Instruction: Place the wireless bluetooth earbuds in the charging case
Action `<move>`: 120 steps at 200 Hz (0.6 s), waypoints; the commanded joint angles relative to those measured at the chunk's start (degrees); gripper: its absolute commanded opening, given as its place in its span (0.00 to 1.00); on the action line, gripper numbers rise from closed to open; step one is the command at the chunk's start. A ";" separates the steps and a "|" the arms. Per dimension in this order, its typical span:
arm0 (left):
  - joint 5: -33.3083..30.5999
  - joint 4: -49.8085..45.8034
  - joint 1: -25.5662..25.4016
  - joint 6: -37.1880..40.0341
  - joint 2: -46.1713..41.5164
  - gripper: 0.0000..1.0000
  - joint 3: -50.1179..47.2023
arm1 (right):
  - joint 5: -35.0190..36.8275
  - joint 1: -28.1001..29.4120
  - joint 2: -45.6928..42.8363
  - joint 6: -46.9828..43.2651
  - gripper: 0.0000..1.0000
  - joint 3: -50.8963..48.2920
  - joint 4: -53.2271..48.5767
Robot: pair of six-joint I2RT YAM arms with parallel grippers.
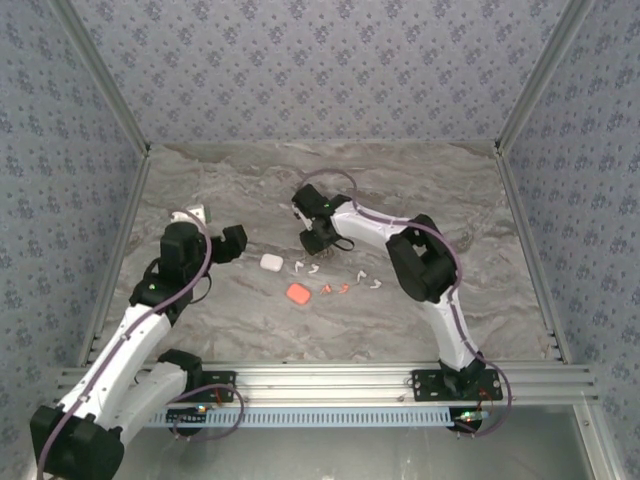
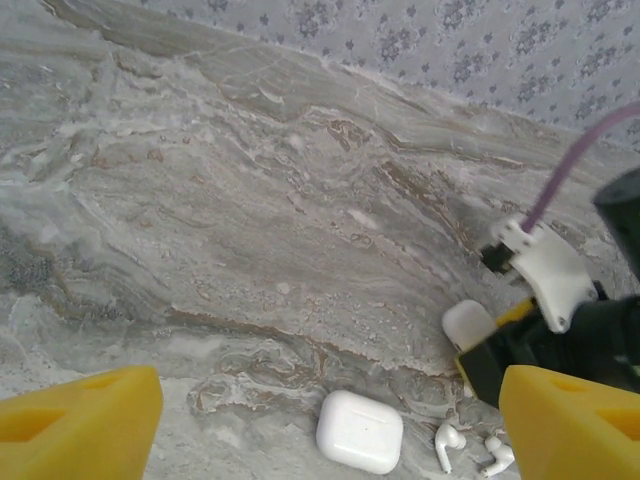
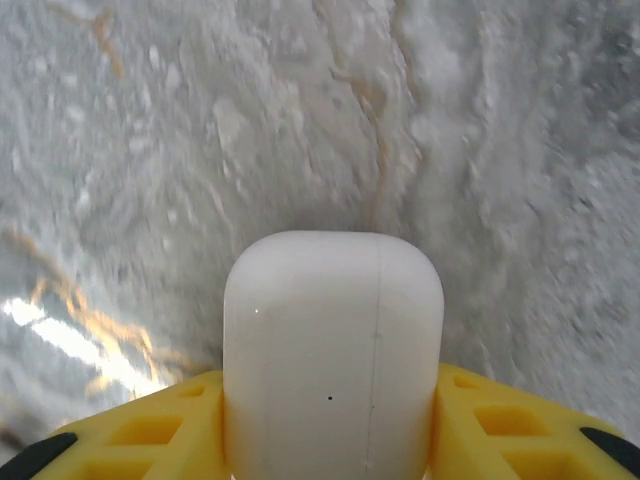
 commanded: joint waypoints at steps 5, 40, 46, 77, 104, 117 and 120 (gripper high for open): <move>11.60 0.04 3.00 -2.80 1.61 0.82 1.82 | -0.53 -0.89 -12.12 -6.60 0.46 -8.81 8.55; 25.26 2.93 3.86 -1.88 5.65 0.77 4.56 | -1.06 -0.63 -25.71 -14.89 0.46 -21.24 15.88; 27.97 3.95 3.86 -1.82 6.31 0.74 4.93 | -0.91 -0.60 -27.99 -16.23 0.46 -23.06 16.77; 37.76 11.17 3.68 -3.16 8.80 0.70 5.14 | -0.07 0.28 -40.40 -22.75 0.46 -32.14 20.65; 44.43 18.22 1.88 -5.59 10.54 0.69 5.23 | 1.02 1.06 -48.61 -26.98 0.47 -35.55 20.27; 45.72 20.57 -0.28 -5.57 11.13 0.69 5.66 | 1.30 1.58 -51.24 -28.56 0.47 -36.08 19.18; 45.97 21.02 -0.93 -5.45 11.30 0.69 5.78 | 1.42 1.71 -51.79 -28.85 0.47 -36.17 18.98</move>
